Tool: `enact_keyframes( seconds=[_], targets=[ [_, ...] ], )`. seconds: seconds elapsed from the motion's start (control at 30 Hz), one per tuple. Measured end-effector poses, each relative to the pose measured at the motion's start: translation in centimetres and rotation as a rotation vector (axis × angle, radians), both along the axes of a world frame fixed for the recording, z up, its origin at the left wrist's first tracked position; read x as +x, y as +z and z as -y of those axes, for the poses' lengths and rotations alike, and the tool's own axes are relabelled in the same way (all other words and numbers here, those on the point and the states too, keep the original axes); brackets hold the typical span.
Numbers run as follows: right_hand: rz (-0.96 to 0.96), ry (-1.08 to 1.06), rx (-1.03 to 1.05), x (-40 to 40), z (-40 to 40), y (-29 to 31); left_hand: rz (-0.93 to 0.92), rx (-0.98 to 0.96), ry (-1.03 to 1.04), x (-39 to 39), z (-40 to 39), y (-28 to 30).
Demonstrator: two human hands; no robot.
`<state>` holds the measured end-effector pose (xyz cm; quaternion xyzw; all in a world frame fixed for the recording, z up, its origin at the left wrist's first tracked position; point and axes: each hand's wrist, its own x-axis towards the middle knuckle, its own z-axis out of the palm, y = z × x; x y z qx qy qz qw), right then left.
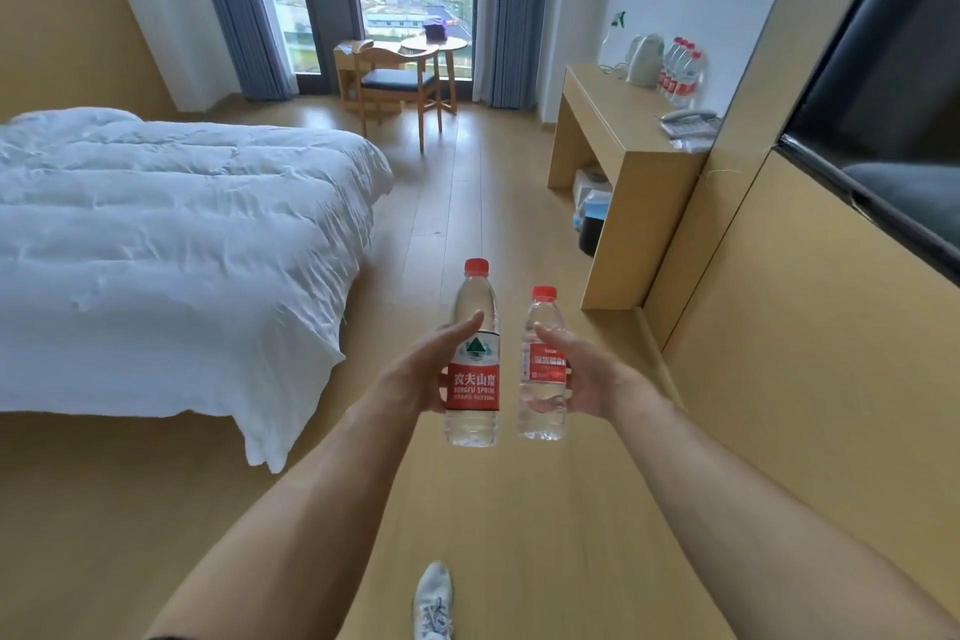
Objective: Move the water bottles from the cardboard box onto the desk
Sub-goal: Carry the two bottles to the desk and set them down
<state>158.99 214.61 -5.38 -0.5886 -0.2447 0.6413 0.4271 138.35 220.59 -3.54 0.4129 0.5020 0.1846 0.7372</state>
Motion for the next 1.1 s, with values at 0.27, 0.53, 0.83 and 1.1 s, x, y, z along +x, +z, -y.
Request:
enact_keyframes(
  seconds=[0.27, 0.53, 0.83, 1.1],
  targets=[
    [0.010, -0.046, 0.005, 2.0, -16.0, 2.0, 0.006, 0.017, -0.075, 2.9, -17.4, 1.9],
    [0.043, -0.069, 0.009, 4.2, -28.6, 3.4, 0.025, 0.017, -0.111, 5.5, -30.8, 3.3],
    [0.042, -0.027, 0.012, 8.5, -43.3, 2.2, -0.024, 0.056, -0.039, 10.2, -44.7, 2.3],
    [0.024, 0.032, 0.020, 15.6, -59.6, 2.8, -0.081, 0.083, 0.056, 17.6, -59.7, 3.2]
  ],
)
